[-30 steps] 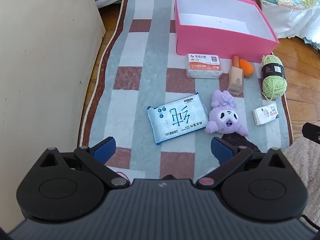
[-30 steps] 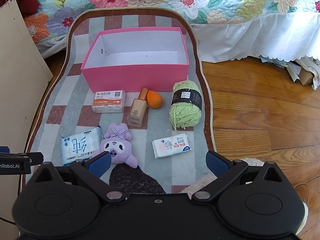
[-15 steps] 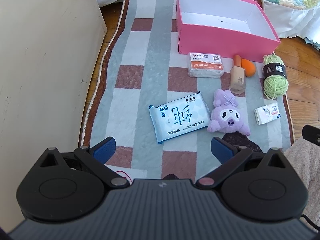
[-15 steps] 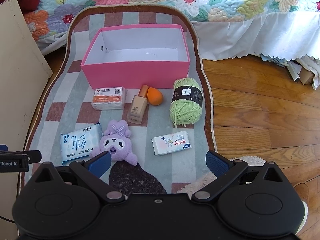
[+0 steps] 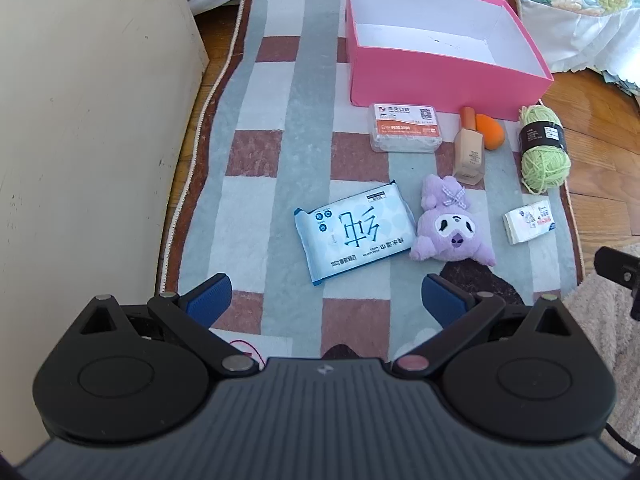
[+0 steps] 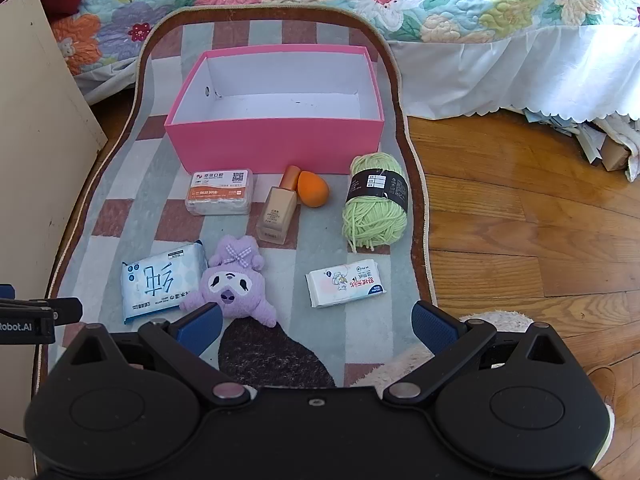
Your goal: Organize objects
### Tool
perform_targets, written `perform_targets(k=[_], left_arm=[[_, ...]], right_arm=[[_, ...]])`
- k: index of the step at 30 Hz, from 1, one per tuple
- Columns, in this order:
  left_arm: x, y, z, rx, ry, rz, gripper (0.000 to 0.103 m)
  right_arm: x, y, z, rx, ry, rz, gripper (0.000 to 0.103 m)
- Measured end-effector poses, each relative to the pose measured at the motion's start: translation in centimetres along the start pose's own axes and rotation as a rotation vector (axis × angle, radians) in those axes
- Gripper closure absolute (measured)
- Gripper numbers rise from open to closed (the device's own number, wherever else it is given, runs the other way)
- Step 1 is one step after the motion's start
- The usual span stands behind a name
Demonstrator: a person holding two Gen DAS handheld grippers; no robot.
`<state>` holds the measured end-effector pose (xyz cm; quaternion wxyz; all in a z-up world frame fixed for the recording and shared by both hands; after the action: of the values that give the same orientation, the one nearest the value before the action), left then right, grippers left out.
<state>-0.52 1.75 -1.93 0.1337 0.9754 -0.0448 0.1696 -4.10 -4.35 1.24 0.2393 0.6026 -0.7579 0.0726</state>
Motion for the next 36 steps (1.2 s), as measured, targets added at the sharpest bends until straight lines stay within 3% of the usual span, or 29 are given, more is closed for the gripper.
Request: perform_targets(k=[4, 8, 11, 16, 19, 21, 23, 26, 30, 36], left_arm=[[0.3, 0.0, -1.1, -0.056, 0.018, -0.013, 0.001], [0.8, 0.0, -2.0, -0.046, 0.025, 0.011, 0.001], [1.2, -0.7, -2.7, -0.034, 0.073, 0.012, 0.001], [2.0, -1.5, -2.9, 0.035, 0.115, 0.097, 0.001], [2.5, -2.4, -1.9, 0.018, 0.118, 0.089, 0.001], [2.9, -3.0, -0.9, -0.034, 0.128, 0.056, 0.001], [3.3, -3.4, 0.3, -0.067, 0.127, 0.030, 0.001], [3.9, -3.8, 2.0, -0.047, 0.123, 0.016, 0.003], [4.6, -4.8, 4.0, -0.070, 0.125, -0.008, 0.003], [5.0, -5.8, 6.8, -0.068, 0.100, -0.038, 0.011]], right_arm=[[0.1, -0.1, -0.3, -0.011, 0.000, -0.017, 0.001], [0.4, 0.1, -0.7, -0.005, 0.008, -0.021, 0.001], [0.9, 0.3, -1.0, 0.025, 0.018, -0.010, 0.001], [1.5, -0.3, -1.7, 0.250, 0.200, -0.161, 0.001], [2.2, -1.4, -0.9, 0.227, 0.248, -0.273, 0.001], [2.9, -2.5, 0.3, 0.232, 0.237, -0.309, 0.001], [3.7, -3.2, 1.7, 0.299, 0.192, -0.287, 0.002], [4.4, -4.6, 3.6, 0.396, 0.135, -0.265, 0.003], [4.2, -8.1, 5.4, 0.439, 0.138, -0.364, 0.005], [4.0, -11.9, 9.9, 0.545, 0.034, -0.443, 0.014]])
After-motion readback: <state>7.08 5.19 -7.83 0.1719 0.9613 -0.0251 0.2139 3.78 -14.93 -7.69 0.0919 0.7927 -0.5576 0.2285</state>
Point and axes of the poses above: each gripper's, at about its wrist camera, not at the fingertips, and z roughly the way its jaws point, y to its right, x to its top, the point moved 1 cm from there along z, roughly the way its jaws point, and after that the axes turned 13 degrees about -x, right-handed, at the moved point
